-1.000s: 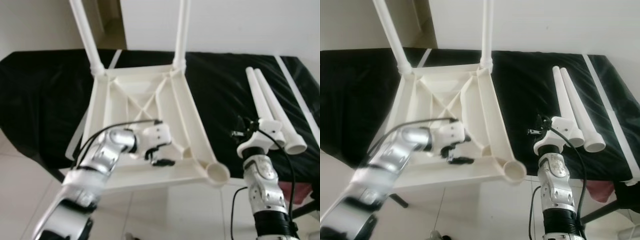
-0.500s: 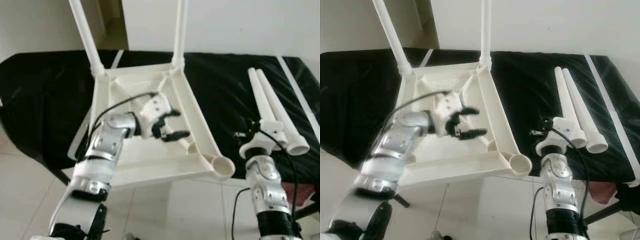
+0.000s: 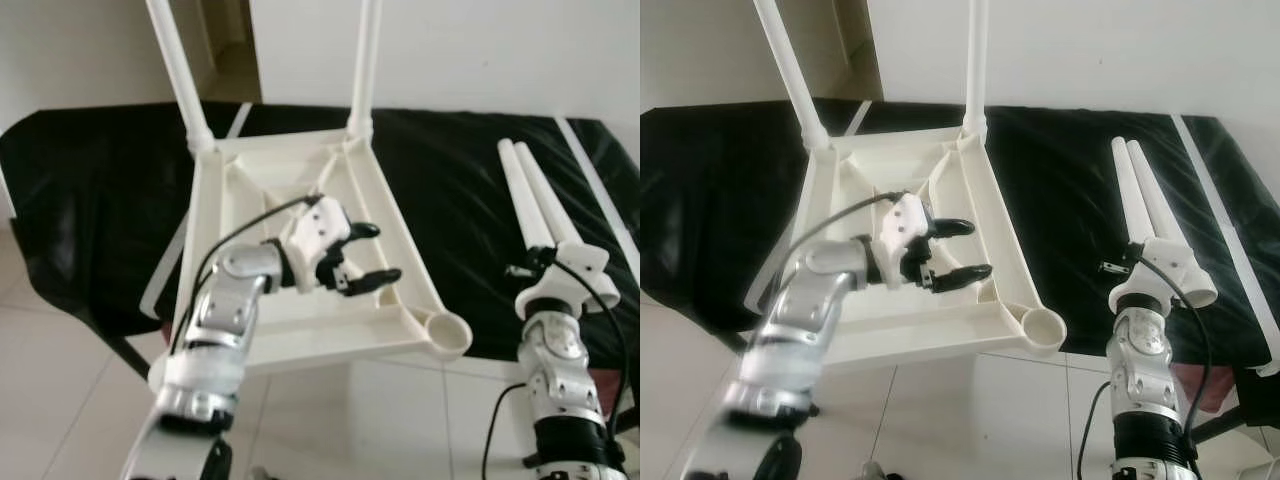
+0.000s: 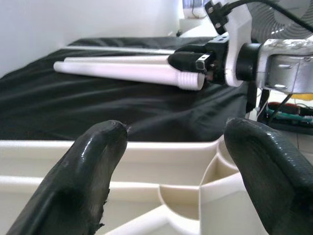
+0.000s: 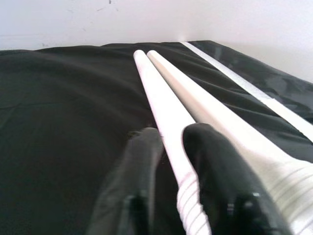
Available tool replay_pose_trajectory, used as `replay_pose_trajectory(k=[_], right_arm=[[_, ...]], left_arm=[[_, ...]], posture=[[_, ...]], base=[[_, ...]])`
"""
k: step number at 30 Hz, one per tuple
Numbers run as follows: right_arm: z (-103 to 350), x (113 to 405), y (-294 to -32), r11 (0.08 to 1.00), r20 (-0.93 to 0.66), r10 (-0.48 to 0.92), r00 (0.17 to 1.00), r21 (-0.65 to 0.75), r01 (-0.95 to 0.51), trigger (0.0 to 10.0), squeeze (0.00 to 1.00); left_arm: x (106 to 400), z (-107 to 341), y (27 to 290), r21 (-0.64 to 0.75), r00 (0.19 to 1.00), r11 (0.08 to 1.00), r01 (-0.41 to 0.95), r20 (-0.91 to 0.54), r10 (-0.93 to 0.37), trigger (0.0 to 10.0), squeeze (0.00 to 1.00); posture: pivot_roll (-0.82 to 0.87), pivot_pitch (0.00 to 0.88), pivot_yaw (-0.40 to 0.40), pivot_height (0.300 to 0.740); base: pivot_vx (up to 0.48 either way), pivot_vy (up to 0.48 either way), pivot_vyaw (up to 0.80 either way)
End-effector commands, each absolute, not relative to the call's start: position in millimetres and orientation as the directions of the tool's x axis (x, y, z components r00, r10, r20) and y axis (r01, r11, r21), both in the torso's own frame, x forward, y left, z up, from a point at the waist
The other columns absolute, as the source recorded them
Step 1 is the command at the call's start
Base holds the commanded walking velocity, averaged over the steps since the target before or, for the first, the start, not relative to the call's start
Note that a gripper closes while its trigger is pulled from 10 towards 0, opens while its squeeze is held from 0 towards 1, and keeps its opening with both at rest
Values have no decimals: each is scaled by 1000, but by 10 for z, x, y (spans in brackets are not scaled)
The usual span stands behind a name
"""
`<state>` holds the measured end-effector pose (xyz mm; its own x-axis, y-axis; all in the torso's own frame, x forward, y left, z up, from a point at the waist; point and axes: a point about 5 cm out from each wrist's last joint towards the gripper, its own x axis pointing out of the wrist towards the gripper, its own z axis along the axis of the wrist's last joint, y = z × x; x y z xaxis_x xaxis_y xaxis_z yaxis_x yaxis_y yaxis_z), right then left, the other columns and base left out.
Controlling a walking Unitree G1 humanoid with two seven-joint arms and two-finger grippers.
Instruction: Building children table
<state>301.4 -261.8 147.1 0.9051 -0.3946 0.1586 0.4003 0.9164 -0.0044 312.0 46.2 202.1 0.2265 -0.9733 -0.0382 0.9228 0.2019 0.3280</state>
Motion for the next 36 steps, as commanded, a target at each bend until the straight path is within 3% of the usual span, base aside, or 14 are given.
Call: replay_pose_trajectory(k=[1, 6, 17, 18, 19, 36], right_arm=[[1440, 3023, -2628, 912, 140, -405, 903, -3, 410, 10000, 1000], [1470, 3028, -2684, 911, 147, -409, 901, 8, 413, 10000, 1000], [1457, 2997, -2783, 917, 105, -393, 913, -22, 398, 10000, 1000], [1438, 2998, -2802, 920, 87, -387, 918, -24, 390, 10000, 733], [1426, 3002, -2812, 924, 76, -378, 923, -27, 381, 10000, 0], [1268, 3142, -2898, 961, -67, -274, 959, 26, 276, 10000, 0]], left_arm=[[3264, 2084, 524, 315, 539, 534, 784, 80, -839, 10000, 0], [3161, 2021, 448, 301, 475, 466, 832, 47, -879, 10000, 0], [3072, 1966, 390, 270, 468, 457, 848, 23, -883, 10000, 0], [3059, 1958, 380, 258, 465, 454, 853, 21, -885, 10000, 0], [3044, 1954, 369, 254, 461, 451, 856, 21, -887, 10000, 0], [3055, 1958, 402, 259, 470, 451, 854, -12, -883, 10000, 0]], posture=[[10, 21, 19, 740], [0, 24, 21, 740], [-7, 33, 24, 740], [-8, 35, 26, 740], [-8, 35, 27, 740], [-4, 40, 33, 740]], base=[[0, 0, 0], [0, 0, 0], [0, 0, 0], [0, 0, 0], [0, 0, 0], [0, 0, 0]])
